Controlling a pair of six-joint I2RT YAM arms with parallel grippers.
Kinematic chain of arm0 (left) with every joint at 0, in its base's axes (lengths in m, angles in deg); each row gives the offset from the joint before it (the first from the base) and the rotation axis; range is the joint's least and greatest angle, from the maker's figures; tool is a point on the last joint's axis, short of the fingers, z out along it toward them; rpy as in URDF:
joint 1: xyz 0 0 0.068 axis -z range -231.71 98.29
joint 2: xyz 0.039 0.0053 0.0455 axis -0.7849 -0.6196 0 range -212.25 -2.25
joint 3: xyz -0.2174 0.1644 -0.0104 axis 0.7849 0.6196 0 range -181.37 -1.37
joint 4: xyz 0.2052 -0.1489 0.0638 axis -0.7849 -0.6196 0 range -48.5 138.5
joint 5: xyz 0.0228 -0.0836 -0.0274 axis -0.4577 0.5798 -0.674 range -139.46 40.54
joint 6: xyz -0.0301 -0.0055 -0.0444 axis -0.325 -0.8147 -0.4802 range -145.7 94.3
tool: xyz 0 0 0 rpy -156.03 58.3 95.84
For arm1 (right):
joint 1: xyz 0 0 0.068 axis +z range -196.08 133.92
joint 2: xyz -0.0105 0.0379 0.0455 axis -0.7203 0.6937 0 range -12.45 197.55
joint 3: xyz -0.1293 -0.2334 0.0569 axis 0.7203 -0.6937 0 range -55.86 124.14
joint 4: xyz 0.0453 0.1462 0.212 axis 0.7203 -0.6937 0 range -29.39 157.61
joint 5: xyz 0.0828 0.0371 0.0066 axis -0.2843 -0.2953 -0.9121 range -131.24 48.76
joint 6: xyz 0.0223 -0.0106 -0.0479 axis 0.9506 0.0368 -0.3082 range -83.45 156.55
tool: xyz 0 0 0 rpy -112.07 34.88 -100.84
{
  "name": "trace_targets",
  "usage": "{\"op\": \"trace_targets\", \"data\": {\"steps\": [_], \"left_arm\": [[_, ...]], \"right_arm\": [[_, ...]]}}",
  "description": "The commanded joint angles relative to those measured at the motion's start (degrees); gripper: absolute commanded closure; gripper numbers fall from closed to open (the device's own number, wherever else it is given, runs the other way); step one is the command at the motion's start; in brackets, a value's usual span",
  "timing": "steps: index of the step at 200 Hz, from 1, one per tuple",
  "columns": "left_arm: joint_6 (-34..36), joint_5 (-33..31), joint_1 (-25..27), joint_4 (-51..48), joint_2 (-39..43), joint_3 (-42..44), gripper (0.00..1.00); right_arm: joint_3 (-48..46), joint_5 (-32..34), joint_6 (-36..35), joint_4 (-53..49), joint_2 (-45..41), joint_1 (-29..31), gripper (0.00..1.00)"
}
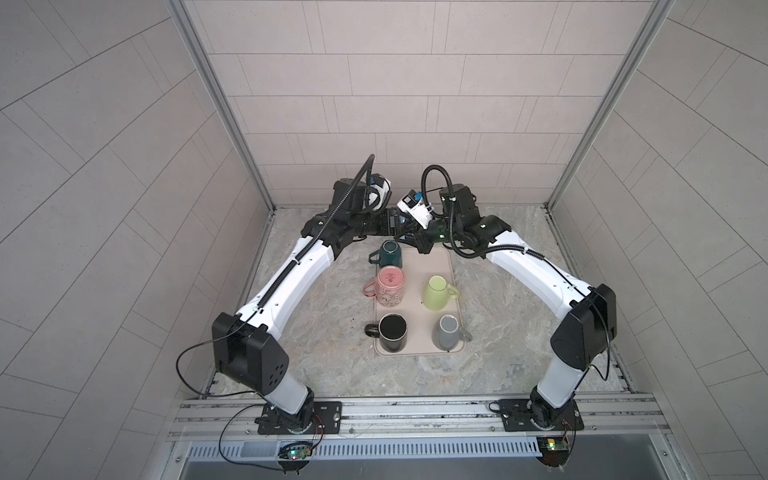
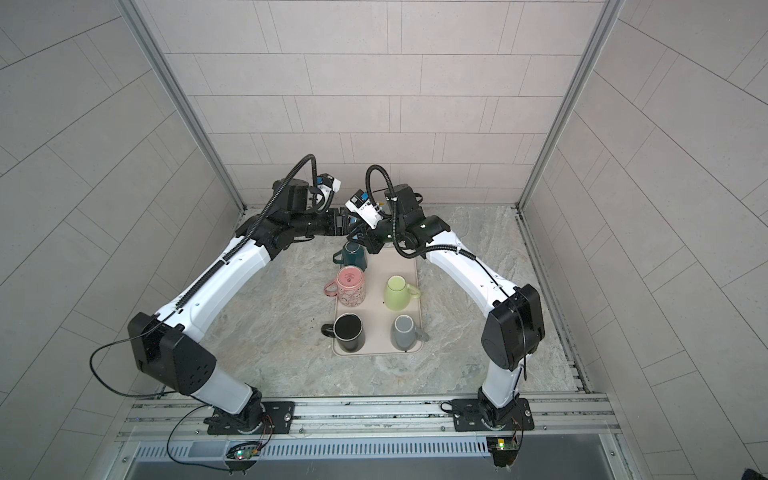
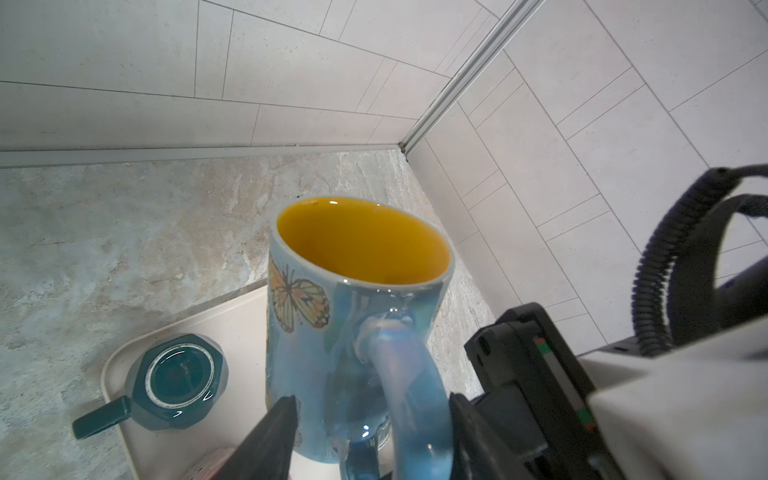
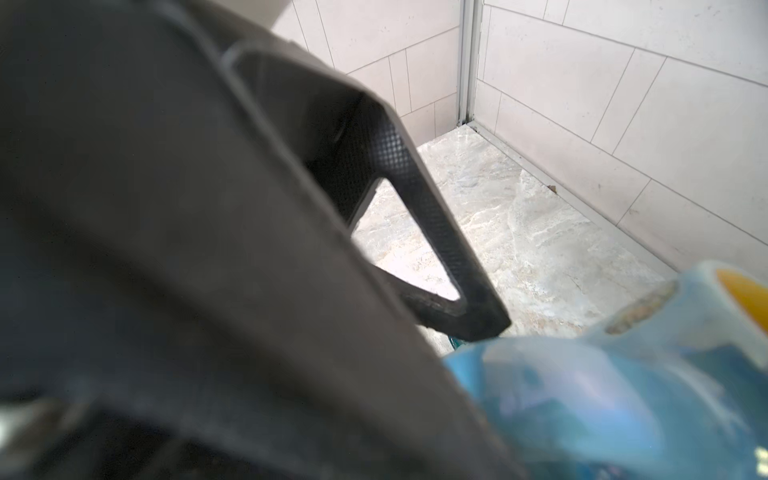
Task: Turn the mug right side up
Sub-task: 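Grasp the upright blue mug's handle with the left gripper beside the right gripper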
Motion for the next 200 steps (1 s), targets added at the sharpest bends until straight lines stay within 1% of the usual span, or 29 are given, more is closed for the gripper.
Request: {"op": "trace_targets", "data": {"steps": [1,22,53,96,128,179,191,200], "left_arm": [[2.0,-1.1,0.6,-2.9,-0.6,-2.0,0.41],[2.3,-1.4,0.7,-3.8,-1.3,-2.7,0.44],[2.5,-1.7,0.8,-4.4,-1.9,-3.0,0.45],[2.9,-2.0,1.0,-6.0,-2.5,-3.7,0.52],[3.1,-2.1,1.2,-7.2,-3.2,-4.0,0.65],[3.6,-2.0,1.3,-9.3,-4.0,-4.6,0.83],[3.7,-2.0,1.3,-9.7,-4.0,-4.6,0.88],[3.8,-1.8,1.3,-10.0,-4.1,-4.8,0.94]], "right_arm": [[4.4,-0.2,-3.7,4.6,-2.2,0.8,1.0],[5.2,0.2,-4.7,3.4,-1.9,1.4,1.0],[7.2,0.5,-6.6,0.5,-0.7,2.5,1.0],[8.4,1.5,-7.9,-1.1,0.0,3.4,1.0],[8.5,2.4,-8.5,-1.6,0.1,3.9,1.0],[8.6,3.4,-9.2,-1.7,-0.3,4.0,1.0],[8.7,3.8,-9.4,-1.8,-0.3,4.0,1.0],[8.7,4.0,-9.5,-1.7,-0.3,4.0,1.0]]}}
